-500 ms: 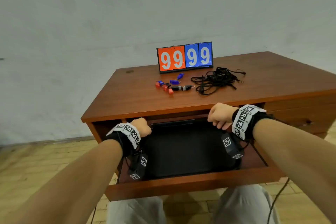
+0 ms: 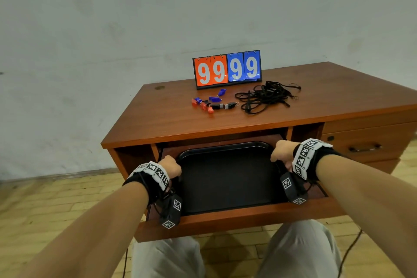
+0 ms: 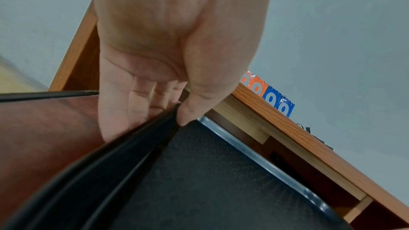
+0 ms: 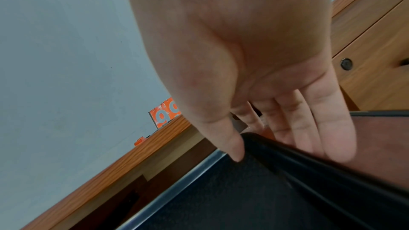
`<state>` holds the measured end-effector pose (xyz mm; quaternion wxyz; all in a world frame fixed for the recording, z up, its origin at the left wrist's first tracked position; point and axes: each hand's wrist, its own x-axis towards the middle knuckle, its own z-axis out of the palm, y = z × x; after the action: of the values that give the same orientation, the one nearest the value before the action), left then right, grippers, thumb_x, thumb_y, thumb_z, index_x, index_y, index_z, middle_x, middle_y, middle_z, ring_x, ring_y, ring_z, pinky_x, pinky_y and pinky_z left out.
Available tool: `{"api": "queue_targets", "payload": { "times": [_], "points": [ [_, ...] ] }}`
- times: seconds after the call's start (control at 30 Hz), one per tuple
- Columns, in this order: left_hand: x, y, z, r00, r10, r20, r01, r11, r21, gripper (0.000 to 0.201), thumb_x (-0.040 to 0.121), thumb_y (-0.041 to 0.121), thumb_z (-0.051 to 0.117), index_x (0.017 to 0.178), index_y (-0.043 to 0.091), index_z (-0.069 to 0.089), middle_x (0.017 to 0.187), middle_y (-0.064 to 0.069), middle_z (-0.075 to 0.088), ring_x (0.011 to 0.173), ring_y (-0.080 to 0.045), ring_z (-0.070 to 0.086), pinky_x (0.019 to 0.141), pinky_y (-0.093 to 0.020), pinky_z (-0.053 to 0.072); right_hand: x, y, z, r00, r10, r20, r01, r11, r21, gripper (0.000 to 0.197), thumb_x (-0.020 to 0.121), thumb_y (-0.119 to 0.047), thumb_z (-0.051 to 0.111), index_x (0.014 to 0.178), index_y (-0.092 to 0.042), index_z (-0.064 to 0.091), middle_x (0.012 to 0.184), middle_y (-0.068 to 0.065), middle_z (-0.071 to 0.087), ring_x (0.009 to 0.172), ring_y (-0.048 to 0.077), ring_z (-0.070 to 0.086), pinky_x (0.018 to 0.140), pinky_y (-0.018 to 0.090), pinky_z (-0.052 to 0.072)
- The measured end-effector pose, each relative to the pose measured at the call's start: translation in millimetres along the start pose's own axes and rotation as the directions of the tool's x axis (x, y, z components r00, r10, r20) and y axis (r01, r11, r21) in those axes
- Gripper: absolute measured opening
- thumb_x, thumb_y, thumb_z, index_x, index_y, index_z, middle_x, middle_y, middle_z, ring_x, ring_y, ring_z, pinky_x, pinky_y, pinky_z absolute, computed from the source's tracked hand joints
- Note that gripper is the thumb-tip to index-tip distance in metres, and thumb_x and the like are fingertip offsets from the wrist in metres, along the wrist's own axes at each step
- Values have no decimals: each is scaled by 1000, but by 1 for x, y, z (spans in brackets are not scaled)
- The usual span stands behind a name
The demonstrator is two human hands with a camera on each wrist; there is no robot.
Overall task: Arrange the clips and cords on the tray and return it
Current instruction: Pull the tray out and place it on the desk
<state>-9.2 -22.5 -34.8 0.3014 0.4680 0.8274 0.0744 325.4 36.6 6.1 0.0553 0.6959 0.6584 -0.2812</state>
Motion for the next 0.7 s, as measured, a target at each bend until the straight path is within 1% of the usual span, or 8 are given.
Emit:
{"api": "queue_targets", "payload": {
  "times": [0.07,0.13,0.2,0.27,0.37,0.43,0.6,0.7],
  "points": [
    [-3,1,-2,999,13,34,-13,1000,-7,20,88,3,59,106,-6,57,97,-20,63,92,-36,63,73,-39,51,-1,0,0,1000,20,-9,-20,1000,25,34,96,-17,58,125,-1,49,84,7,52,71,21,55,60,27,46],
    [-6,2,-3,999,5,43,-5,1000,-11,22,91,4,58,110,-7,59,100,-22,62,90,-36,62,80,-41,52,1,1,1,1000,14,-14,-13,999,50,40,95,-17,59,129,2,48,89,8,53,83,24,58,71,32,49],
    [-9,3,-4,999,6,45,-5,1000,-5,29,93,6,58,118,-7,56,103,-21,59,91,-35,59,80,-39,50,3,3,1,1000,15,-11,-14,997,78,42,94,-18,61,128,4,49,98,13,59,92,28,63,81,36,53],
    [-12,4,-7,999,13,47,-13,1000,-12,29,92,6,59,118,-6,55,105,-20,60,92,-34,60,81,-38,50,4,3,-1,1000,12,-7,-11,994,105,43,92,-18,63,125,7,53,108,19,64,101,34,66,87,41,54],
    [-14,4,-14,999,41,17,-41,999,-21,16,90,6,60,104,-2,59,101,-16,62,92,-31,61,79,-36,51,0,0,-5,1000,-5,-14,7,992,129,44,92,-17,63,127,7,51,106,18,63,102,35,64,82,40,54],
    [-18,5,-19,999,53,13,-53,998,-21,10,89,6,60,98,2,57,98,-14,60,85,-28,58,75,-34,47,-5,-2,-8,1000,-14,-27,18,988,151,49,93,-19,63,133,4,47,113,19,61,104,36,64,83,40,54],
    [-32,4,-32,997,67,45,-67,998,-4,30,92,11,60,118,-3,57,107,-18,65,93,-33,65,78,-36,54,-10,3,-18,999,-32,-7,32,985,172,43,90,-22,66,124,1,54,101,15,66,78,28,64,69,36,54],
    [-41,3,-35,995,72,70,-71,997,-23,21,94,10,58,110,-2,54,88,-22,67,82,-38,68,84,-46,59,-18,5,-21,1000,-25,4,24,988,152,30,91,-24,66,110,-3,54,87,12,59,68,26,63,59,32,54]
  ]
}}
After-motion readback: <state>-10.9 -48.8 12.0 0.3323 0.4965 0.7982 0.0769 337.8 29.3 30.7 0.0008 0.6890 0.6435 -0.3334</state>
